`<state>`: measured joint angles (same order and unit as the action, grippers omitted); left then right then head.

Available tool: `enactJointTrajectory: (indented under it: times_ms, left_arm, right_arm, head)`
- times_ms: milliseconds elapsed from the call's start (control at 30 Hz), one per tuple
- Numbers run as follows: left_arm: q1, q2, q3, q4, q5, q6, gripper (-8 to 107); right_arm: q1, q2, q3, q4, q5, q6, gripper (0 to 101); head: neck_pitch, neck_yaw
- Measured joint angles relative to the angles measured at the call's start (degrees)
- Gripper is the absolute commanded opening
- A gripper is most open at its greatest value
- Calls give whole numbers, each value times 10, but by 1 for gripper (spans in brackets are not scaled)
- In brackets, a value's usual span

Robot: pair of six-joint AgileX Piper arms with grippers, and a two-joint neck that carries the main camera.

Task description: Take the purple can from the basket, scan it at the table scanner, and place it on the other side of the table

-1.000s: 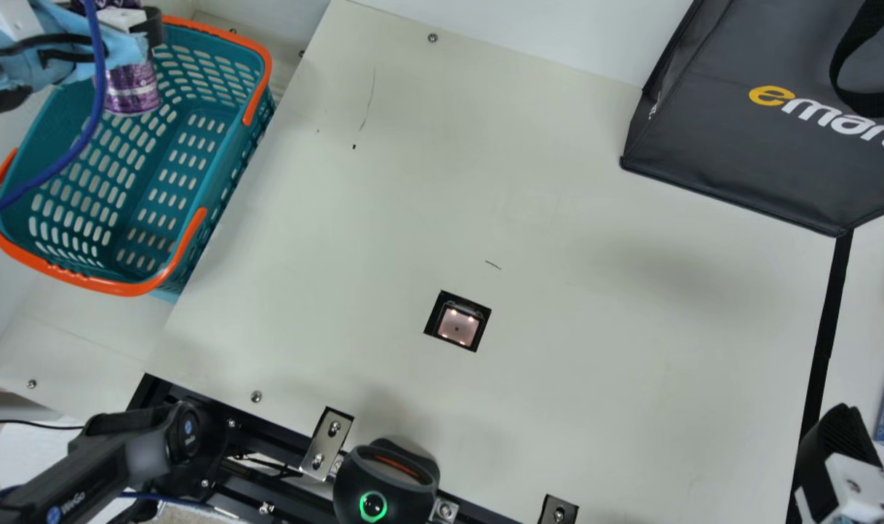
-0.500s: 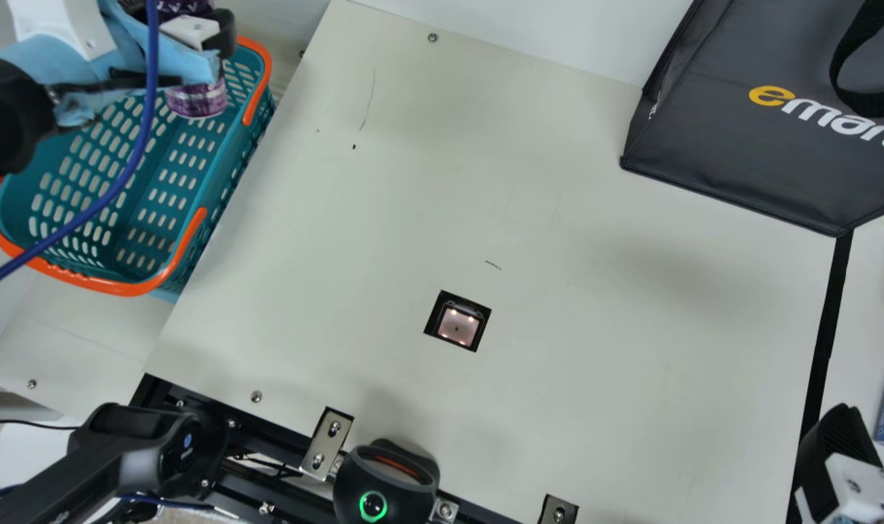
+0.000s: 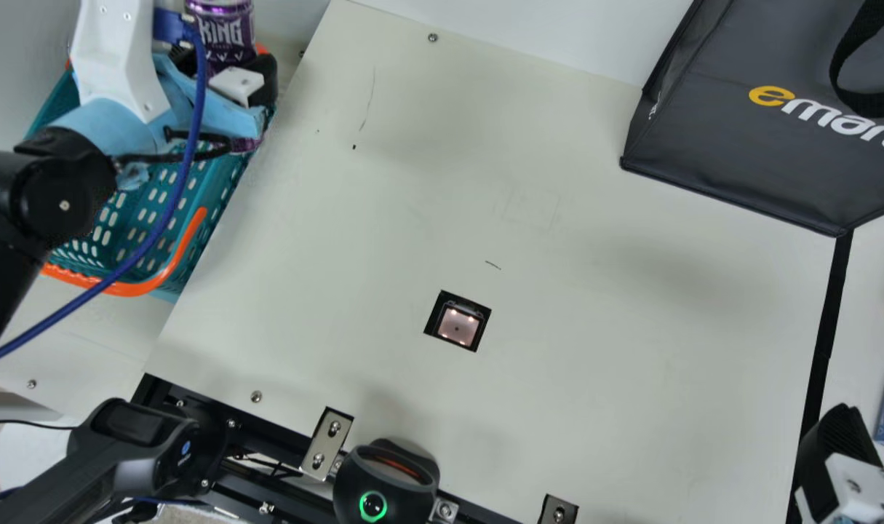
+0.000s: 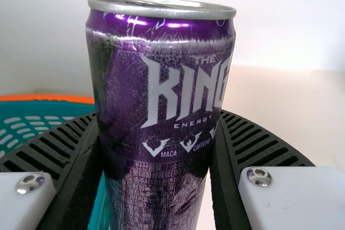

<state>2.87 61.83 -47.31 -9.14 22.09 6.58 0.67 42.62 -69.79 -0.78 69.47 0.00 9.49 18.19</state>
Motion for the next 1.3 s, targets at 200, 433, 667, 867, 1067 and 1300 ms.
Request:
enactJointTrajectory:
  times_ms: [200,433,667,867,1067,1300]
  left_arm:
    - [-19,-31,59,5,-27,-17,-8]
    - [-45,-60,116,6,-69,-26,-8]
    - [-45,-60,117,6,-70,-26,-8]
    - [-45,-60,117,6,-70,-26,-8]
    - [-45,-60,117,10,-72,-30,-8]
    - [-47,-47,136,16,-107,-47,-8]
  right_arm:
    - [0,0,0,0,0,0,95]
    - [0,0,0,0,0,0,95]
    - [0,0,0,0,0,0,95]
    - [0,0,0,0,0,0,95]
    - [0,0,0,0,0,0,95]
    - [0,0,0,0,0,0,95]
  head:
    - [0,0]
    - [0,0]
    - [0,1]
    - [0,1]
    - [0,1]
    - [0,1]
